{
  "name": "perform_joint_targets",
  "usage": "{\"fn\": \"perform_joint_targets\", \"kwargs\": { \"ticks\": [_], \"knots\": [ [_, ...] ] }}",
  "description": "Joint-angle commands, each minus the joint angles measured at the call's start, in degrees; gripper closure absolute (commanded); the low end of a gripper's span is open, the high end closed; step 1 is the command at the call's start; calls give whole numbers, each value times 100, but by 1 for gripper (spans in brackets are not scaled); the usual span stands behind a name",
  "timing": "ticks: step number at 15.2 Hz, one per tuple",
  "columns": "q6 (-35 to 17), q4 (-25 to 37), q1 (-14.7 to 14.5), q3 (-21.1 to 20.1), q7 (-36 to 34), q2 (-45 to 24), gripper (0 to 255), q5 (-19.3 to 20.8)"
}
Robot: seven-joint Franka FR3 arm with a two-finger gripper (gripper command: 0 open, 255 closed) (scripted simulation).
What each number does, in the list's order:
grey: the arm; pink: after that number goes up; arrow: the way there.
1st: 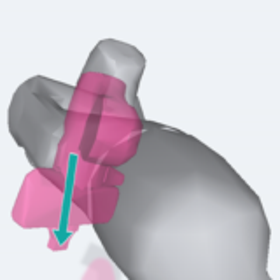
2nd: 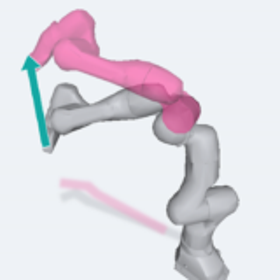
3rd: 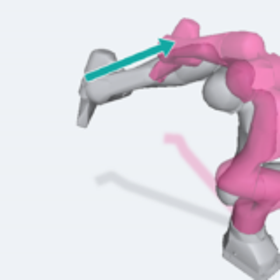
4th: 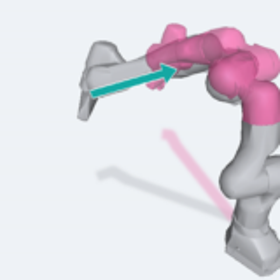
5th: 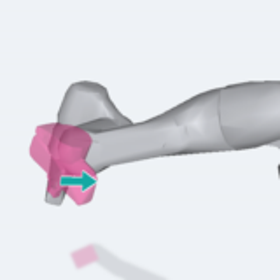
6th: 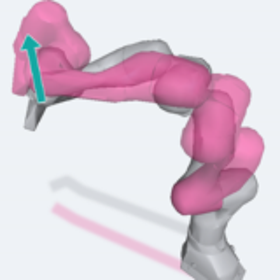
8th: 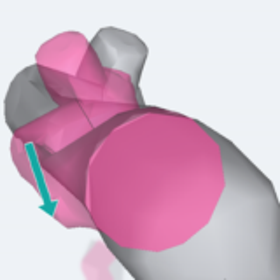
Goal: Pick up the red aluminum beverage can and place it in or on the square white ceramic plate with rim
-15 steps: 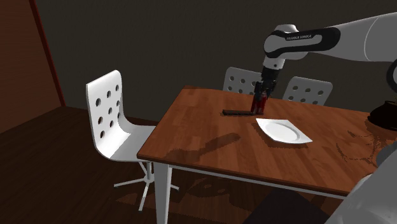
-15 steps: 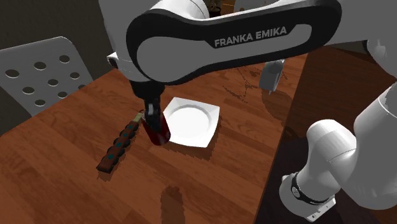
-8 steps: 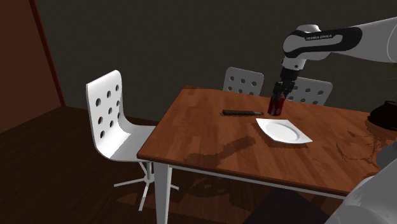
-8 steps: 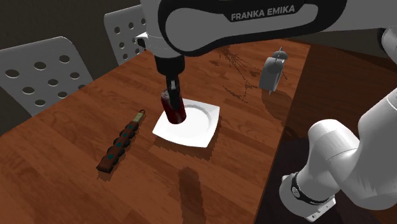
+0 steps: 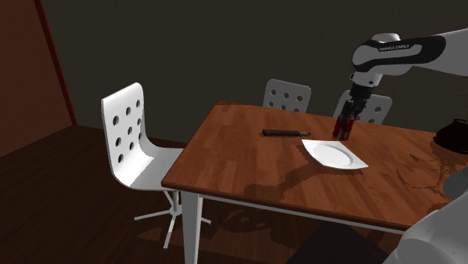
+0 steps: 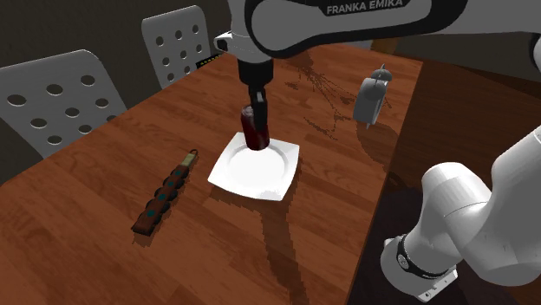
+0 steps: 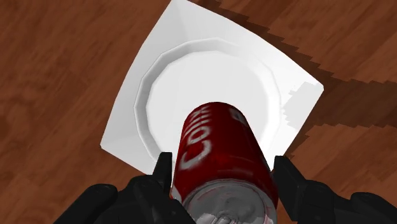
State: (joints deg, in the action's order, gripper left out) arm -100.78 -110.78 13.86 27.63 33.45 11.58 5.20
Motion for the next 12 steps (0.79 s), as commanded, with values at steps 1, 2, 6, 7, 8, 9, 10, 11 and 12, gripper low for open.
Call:
{"fn": "perform_joint_targets", "kwargs": {
  "ticks": [1,2,6,7,8,9,10,11,12],
  "knots": [
    [-132,-128,7,12,10,1,255,6],
    [-209,-205,10,16,10,1,255,8],
    [-516,-498,19,36,11,-15,255,11],
    [-593,-569,21,41,12,-22,255,11],
    [-670,-638,23,47,14,-31,255,10],
    [-747,-705,25,53,17,-41,255,8],
    [-825,-772,27,59,19,-53,255,6],
    [-902,-837,28,66,23,-65,255,3],
    [-979,-901,30,73,27,-80,255,0]
  ]
}}
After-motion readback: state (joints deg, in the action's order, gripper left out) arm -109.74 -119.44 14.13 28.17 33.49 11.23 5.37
